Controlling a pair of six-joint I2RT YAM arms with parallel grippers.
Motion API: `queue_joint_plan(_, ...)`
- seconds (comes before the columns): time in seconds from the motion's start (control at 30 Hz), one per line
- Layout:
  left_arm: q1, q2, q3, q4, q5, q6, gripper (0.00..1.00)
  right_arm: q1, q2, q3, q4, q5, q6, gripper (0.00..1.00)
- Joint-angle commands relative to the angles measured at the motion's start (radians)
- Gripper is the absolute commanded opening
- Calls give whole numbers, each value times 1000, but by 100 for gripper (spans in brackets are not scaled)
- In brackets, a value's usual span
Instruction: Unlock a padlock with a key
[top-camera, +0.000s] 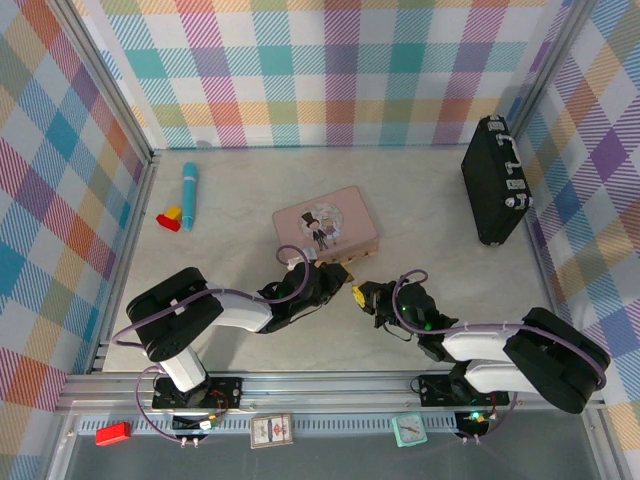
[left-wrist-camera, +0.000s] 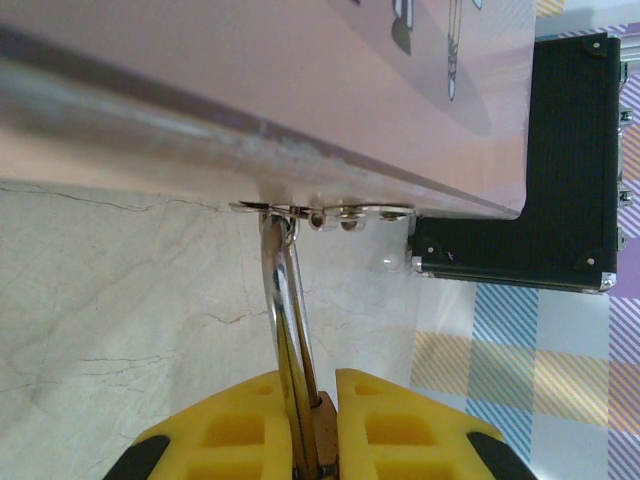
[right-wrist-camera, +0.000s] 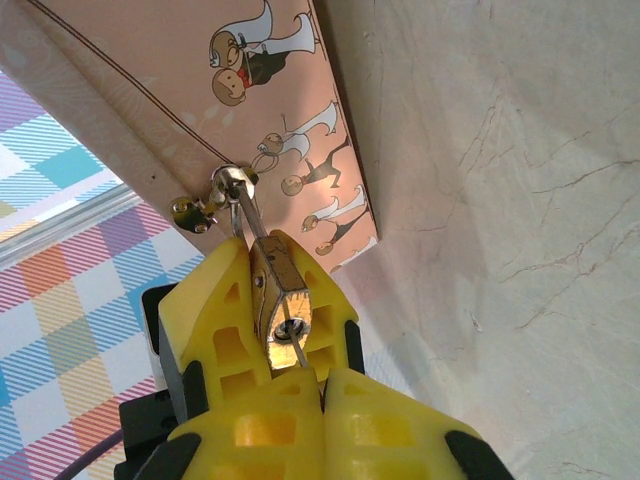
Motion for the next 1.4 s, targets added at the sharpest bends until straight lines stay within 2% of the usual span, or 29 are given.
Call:
queue_joint_plan(0.0,-40,-36,13,175,80,-64,0,-20,35,13,101,-21,20,0)
queue_joint_plan(0.23,-42,-44,13,172,81,-62,0,-51,67,12,165,-51,25,0)
queue_joint_plan(0.47,-42,-39,18,172,90,-65,0,-96,20,1,128,-73,16,0)
queue_joint_plan(1.0,-58,-36,63,173,113,-69,0,-100,3,33,101,-108,-16,0)
queue_joint_plan(1.37,-77,-63,80,147,111,-89,0,-102,12,79,81,-115,-119,0)
